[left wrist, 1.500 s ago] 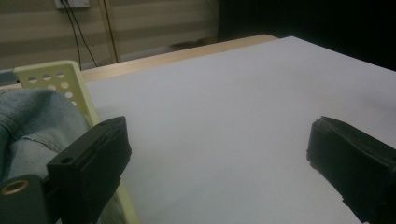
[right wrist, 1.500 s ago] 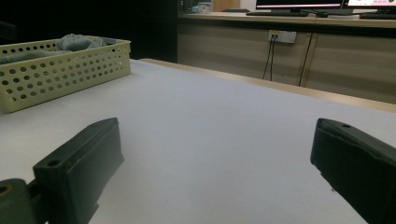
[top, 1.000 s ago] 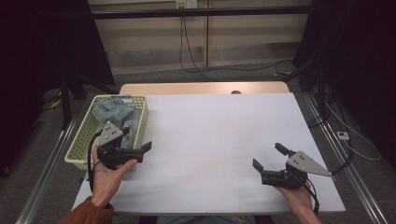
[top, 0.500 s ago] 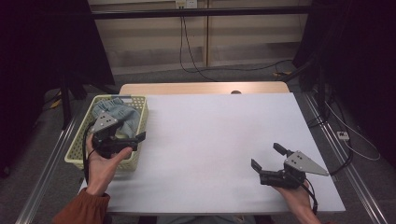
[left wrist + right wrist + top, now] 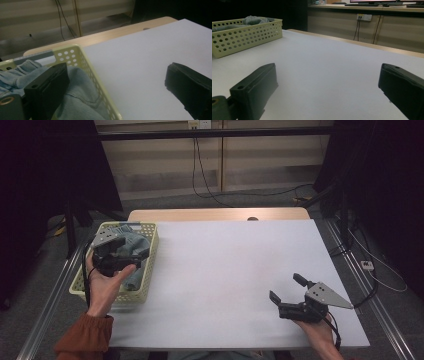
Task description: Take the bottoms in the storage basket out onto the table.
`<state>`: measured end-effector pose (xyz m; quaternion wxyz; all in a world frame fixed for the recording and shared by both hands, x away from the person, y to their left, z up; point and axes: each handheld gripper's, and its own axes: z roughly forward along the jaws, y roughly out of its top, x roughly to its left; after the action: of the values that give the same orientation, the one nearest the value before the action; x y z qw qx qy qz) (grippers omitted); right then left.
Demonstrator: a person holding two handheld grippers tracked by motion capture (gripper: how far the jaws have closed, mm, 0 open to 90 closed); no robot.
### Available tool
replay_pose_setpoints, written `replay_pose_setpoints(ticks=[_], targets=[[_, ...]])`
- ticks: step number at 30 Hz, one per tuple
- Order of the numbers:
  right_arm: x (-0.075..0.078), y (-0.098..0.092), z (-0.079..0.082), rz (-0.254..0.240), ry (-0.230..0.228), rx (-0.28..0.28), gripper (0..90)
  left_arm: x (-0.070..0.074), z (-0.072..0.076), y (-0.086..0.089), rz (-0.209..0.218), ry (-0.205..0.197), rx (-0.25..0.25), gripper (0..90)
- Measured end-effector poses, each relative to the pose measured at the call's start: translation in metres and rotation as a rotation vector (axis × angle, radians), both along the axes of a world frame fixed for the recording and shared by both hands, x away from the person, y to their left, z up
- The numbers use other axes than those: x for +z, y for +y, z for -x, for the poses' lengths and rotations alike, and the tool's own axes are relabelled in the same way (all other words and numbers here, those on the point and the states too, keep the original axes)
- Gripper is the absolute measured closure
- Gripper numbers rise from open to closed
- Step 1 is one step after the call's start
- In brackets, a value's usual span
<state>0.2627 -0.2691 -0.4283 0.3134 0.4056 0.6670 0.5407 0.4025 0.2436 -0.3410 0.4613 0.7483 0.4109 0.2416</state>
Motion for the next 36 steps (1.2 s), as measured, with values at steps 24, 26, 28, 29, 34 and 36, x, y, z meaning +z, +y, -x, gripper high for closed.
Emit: replay_pose_setpoints(ticks=[24,26,28,29,34,36], targets=[[0.001,0.002,0.0,0.004,0.001,0.009,1.7,0.006,-0.043,0.014,-0.027,0.049,0.084,6.0],[0.001,0.002,0.0,0.005,0.001,0.009,1.7,0.006,-0.045,0.012,-0.046,0.046,0.083,5.9],[0.001,0.002,-0.001,0.005,0.001,0.007,1.7,0.006,-0.046,0.01,-0.033,0.051,0.074,6.0],[0.001,0.002,-0.001,0.004,0.002,0.006,1.7,0.006,-0.047,0.009,-0.024,0.057,0.074,6.0],[0.0,0.003,-0.001,0.0,0.007,0.012,1.6,0.005,-0.054,0.009,-0.022,0.066,0.091,6.2],[0.0,0.002,0.0,-0.001,0.007,0.011,1.6,0.003,-0.058,0.01,-0.025,0.072,0.101,6.2]])
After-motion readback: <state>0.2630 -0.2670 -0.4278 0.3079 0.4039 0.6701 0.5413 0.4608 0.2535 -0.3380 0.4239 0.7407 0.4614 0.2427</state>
